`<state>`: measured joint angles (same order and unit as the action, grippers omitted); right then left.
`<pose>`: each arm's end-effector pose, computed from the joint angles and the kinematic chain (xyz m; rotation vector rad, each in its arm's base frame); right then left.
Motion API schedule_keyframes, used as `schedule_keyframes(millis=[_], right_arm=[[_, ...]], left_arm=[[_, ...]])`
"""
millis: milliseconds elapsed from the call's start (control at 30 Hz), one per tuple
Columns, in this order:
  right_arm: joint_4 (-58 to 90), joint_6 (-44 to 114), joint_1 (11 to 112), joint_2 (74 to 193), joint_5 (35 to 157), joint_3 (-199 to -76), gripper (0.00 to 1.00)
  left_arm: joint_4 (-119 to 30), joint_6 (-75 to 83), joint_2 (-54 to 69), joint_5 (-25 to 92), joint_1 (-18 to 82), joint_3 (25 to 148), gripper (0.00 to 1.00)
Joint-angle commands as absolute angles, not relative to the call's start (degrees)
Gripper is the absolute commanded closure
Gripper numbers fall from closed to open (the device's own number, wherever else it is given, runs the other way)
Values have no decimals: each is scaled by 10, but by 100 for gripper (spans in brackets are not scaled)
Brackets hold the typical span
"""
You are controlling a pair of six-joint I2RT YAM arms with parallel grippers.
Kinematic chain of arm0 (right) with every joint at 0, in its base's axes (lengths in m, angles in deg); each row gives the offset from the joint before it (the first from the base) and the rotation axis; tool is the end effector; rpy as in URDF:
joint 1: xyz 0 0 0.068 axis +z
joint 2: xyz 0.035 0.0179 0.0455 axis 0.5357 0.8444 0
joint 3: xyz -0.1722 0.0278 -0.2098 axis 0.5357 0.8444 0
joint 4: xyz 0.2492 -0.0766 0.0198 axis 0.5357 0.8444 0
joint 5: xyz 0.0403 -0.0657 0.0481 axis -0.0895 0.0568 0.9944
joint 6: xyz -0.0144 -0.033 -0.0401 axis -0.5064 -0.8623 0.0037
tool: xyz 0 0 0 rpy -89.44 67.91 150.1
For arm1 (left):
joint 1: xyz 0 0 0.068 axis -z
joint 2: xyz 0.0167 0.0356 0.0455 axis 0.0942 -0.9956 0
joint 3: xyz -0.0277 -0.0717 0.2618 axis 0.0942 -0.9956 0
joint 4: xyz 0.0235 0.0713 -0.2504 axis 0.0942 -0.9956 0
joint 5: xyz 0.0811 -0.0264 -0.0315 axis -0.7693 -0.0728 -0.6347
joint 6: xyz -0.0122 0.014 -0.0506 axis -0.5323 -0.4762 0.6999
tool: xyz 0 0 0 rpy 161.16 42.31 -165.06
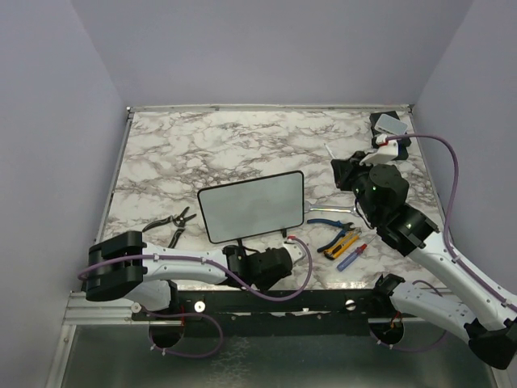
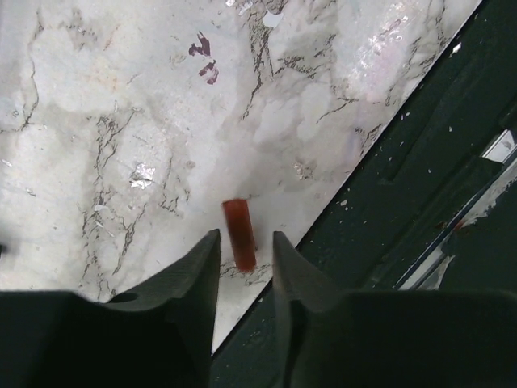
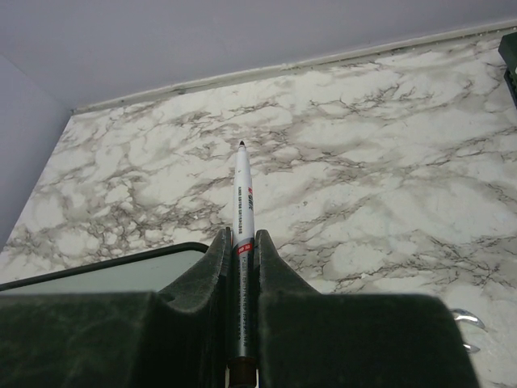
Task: Write a sentence on the whiteboard
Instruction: Place the pen cap at the center of the board.
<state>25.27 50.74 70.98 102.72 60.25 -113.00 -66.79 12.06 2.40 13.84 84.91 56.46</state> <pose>0.1656 0.1110 0.3641 0.1180 1.7184 0.3749 0.0544 -0.2558 0.1770 1.2370 2.3025 -0.3946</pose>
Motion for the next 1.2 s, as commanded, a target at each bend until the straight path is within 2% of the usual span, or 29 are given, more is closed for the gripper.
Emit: schedule_keyframes(millis=[0, 67, 100, 233, 300, 467, 633, 733, 867, 1167], right_arm=[[248, 516, 707, 1030, 612, -1124, 99], [250, 516, 708, 1028, 616, -1123, 99], [250, 517, 707, 1026, 619, -1125, 99], [241, 507, 707, 1001, 660, -1120, 100], [231, 496, 708, 984, 686, -1113, 99], [218, 484, 707, 952, 714, -1096, 99], [210, 483, 708, 945, 724, -1087, 100], [207, 484, 708, 943, 731, -1085, 100], [205, 487, 707, 938, 740, -1085, 99], [194, 485, 707, 944, 767, -1080, 100]], left_arm=[[-643, 125, 17, 127, 848, 554, 59], [-641, 122, 21, 123, 843, 553, 45], [-640, 120, 25, 123, 836, 554, 42], [-643, 116, 68, 133, 810, 573, 30], [-651, 109, 97, 139, 800, 596, 27], [-693, 89, 148, 196, 731, 691, 26], [-723, 48, 169, 290, 597, 779, 26], [-735, 20, 163, 371, 479, 810, 26], [-734, 6, 162, 481, 324, 823, 25], [-664, 79, 233, 635, 94, 749, 20]])
